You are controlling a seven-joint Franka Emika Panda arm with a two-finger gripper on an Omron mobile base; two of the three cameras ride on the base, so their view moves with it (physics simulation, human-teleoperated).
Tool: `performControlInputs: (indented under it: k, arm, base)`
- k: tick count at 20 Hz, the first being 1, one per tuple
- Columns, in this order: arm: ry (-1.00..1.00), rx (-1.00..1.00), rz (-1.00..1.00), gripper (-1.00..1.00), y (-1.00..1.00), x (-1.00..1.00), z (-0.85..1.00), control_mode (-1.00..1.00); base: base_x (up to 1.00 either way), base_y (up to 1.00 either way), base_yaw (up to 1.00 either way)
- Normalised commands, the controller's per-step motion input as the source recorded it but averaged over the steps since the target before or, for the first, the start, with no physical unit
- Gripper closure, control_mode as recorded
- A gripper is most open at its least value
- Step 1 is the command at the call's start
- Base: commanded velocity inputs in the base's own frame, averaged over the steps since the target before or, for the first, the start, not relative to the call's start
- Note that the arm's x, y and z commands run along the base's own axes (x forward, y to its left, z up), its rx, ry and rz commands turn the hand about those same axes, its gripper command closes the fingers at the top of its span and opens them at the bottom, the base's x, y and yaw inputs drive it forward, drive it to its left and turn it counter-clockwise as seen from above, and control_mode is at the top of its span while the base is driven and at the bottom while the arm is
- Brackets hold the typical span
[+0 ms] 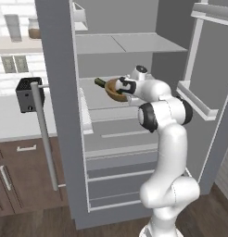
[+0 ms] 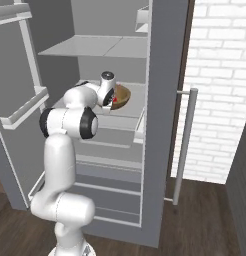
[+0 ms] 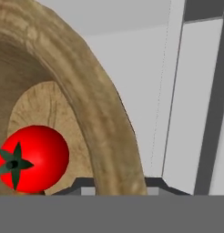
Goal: Pick the chicken drumstick and tomato from their plates and place them in the bowl. Then put the bowl in the fridge.
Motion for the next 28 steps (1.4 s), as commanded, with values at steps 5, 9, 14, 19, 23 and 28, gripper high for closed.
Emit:
performControlInputs:
  k: [5,9,14,19,23,28]
  arm:
    - [-0.01,0.00,-0.01,-1.00,-0.02,-0.01,-0.11,-1.00]
    - [-0.02,0.00,0.00,-1.00,0.00,-0.32,0.45,-1.00]
    - [-0.08,0.00,0.00,-1.00,0.00,-0.78,0.34,-1.00]
    - [-0.05,0.00,0.00,-1.00,0.00,-1.00,0.34,-1.00]
    - [0.04,0.00,0.00,-1.00,0.00,-1.00,0.00,-1.00]
    - [0.00,0.00,0.00,-1.00,0.00,-1.00,0.03,-1.00]
  base:
    - [0.00,0.00,0.00]
    - [0.00,0.00,0.00]
    - [0.00,0.00,0.00]
    - [0.00,0.00,0.00]
    - [0.00,0.00,0.00]
    - [0.00,0.00,0.00]
